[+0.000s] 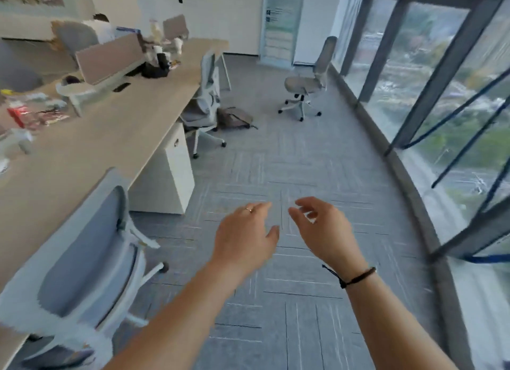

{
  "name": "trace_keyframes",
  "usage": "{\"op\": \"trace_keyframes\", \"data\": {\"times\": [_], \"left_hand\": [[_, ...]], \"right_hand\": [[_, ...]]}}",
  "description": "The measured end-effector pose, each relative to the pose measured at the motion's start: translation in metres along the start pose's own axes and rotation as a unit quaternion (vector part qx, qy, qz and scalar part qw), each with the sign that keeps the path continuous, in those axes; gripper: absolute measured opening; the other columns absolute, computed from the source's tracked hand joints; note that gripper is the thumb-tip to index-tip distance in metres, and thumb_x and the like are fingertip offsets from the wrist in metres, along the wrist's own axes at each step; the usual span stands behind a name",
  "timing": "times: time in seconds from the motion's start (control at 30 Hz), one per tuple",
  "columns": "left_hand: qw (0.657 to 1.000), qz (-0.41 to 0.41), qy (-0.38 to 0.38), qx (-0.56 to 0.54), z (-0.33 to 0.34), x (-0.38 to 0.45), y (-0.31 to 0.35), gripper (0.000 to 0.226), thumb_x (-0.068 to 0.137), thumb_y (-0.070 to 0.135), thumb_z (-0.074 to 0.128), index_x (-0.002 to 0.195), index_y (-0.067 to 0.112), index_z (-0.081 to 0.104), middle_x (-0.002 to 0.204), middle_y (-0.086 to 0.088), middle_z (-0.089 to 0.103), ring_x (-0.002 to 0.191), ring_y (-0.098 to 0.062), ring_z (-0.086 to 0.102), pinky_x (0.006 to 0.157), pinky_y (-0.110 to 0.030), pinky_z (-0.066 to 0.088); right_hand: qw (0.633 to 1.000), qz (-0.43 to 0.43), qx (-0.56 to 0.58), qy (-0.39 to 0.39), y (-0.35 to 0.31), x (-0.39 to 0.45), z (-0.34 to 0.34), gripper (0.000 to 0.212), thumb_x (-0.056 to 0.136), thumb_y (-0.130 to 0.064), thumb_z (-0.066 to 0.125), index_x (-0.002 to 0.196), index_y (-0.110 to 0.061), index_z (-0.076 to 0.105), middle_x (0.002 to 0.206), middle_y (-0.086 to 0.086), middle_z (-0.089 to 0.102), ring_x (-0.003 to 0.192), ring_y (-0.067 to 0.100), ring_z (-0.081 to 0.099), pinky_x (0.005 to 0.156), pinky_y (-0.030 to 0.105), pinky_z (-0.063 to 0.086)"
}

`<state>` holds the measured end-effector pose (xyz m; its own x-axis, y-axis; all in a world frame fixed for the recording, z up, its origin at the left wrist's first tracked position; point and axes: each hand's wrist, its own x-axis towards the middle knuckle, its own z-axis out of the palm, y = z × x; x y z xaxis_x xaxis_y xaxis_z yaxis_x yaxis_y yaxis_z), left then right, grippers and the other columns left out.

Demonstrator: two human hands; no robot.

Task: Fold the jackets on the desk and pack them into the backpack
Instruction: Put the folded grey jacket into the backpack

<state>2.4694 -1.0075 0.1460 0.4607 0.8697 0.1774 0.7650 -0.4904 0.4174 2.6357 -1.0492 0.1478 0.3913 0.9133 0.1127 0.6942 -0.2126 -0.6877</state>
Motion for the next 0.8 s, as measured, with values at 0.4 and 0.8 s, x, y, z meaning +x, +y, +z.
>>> {"op": "trace_keyframes", "data": {"times": [0.4,0.8], "left_hand": [[0.992,0.072,-0.075,-0.072,0.114,0.167,0.142,0.049,0.098,0.047,0.053,0.144,0.029,0.048,0.146,0.01,0.05,0.136,-0.011,0.042,0.102,-0.033,0.041],[0.97,0.133,-0.133,-0.157,0.225,0.457,0.244,0.04,0.097,0.042,0.058,0.134,0.029,0.058,0.139,0.011,0.055,0.131,-0.011,0.046,0.097,-0.03,0.04]], "right_hand": [[0.995,0.059,-0.037,0.072,0.16,0.082,-0.108,0.036,0.093,-0.046,0.064,0.124,-0.027,0.065,0.122,-0.012,0.066,0.109,0.008,0.061,0.08,0.022,0.044],[0.971,0.154,-0.133,0.124,0.281,0.319,-0.22,0.04,0.093,-0.055,0.06,0.126,-0.033,0.062,0.124,-0.014,0.063,0.11,0.007,0.06,0.089,0.029,0.051]]}}
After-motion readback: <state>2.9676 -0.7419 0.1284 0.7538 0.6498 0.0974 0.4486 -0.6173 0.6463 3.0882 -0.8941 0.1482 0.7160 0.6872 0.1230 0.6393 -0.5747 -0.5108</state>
